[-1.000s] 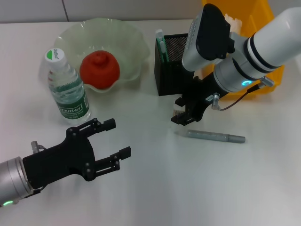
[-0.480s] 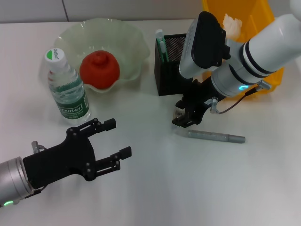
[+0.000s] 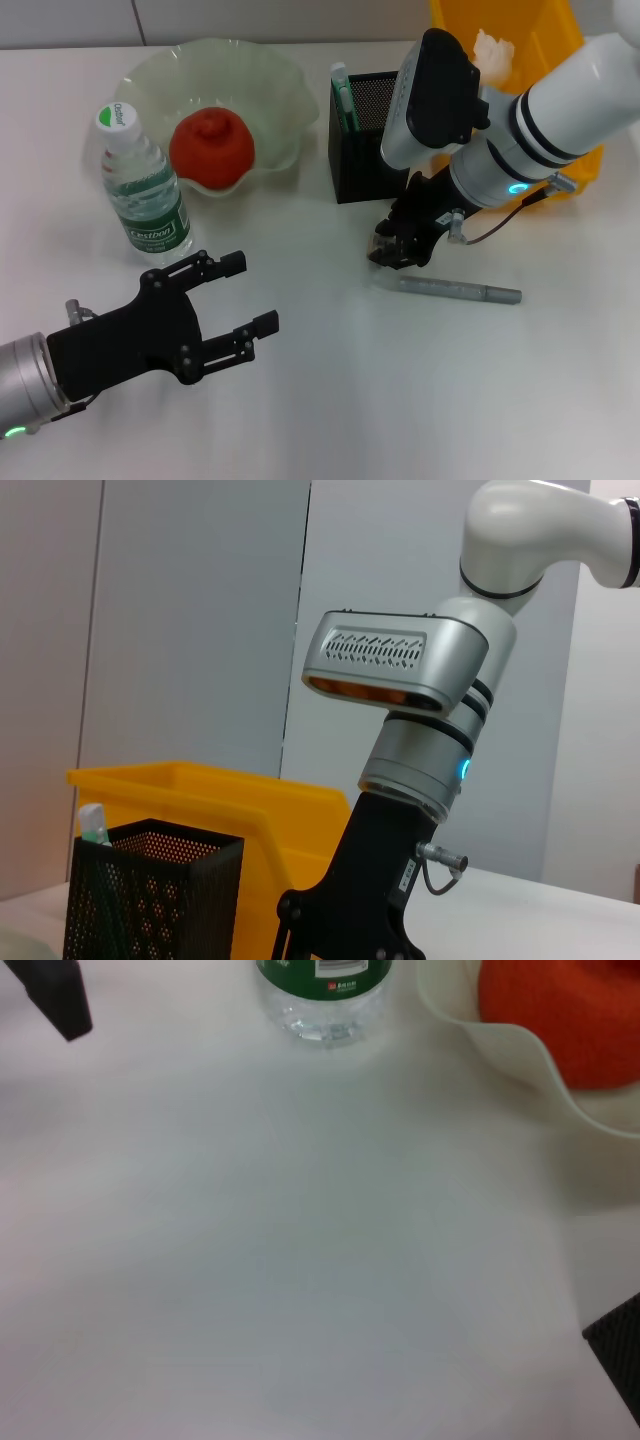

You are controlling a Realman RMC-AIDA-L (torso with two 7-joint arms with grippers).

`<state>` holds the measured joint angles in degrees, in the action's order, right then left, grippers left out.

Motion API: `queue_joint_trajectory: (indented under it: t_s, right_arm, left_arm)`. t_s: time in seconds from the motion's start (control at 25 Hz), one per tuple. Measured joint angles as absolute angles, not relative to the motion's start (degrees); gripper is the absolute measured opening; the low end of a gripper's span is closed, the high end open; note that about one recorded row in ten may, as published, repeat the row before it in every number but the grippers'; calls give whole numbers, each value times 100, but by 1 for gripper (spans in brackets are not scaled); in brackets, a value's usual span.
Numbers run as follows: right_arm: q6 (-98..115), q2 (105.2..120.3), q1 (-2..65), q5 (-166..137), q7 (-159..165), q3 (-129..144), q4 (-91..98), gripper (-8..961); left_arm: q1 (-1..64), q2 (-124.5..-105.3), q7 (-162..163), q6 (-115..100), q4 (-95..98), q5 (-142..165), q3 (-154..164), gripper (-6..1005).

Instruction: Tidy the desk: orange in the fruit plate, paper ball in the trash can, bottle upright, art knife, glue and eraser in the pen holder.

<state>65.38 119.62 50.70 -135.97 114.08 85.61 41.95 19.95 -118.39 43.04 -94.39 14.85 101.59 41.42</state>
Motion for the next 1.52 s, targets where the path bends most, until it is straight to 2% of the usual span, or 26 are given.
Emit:
queue_joint_trajectory:
  t_s: [0.16, 0.36, 0.8, 1.0, 1.2, 1.32, 1.52]
  right_arm:
    - [6552, 11961, 5071, -13582, 11408, 8631, 4208, 385]
    - [6699, 11961, 5005, -13502, 11408, 8595, 4436, 259]
    - [8177, 11917, 4430, -12426, 11054, 7314, 5552, 251]
    - [8774, 11887, 4135, -11680, 10443, 5935, 5153, 252]
    - [9061, 11674, 3930, -11005, 10185, 4725, 4242, 252]
    - [9041, 11600, 3733, -10599, 10006, 4378, 3941, 252]
    - [8741, 11639, 3510, -10256, 9832, 4187, 3886, 251]
  left_arm:
    - [1992, -11838, 4306, -9449, 1485, 10159, 4136, 770]
    - [1986, -11838, 4307, -9452, 1494, 10159, 4133, 770]
    - [1964, -11833, 4307, -9485, 1522, 10159, 4138, 770]
    - [1951, -11830, 4307, -9542, 1532, 10164, 4149, 770]
    - [1955, -11822, 4304, -9589, 1538, 10195, 4173, 770]
    - [1956, -11821, 4290, -9588, 1538, 10200, 4178, 770]
    - [1965, -11820, 4267, -9588, 1539, 10208, 4190, 770]
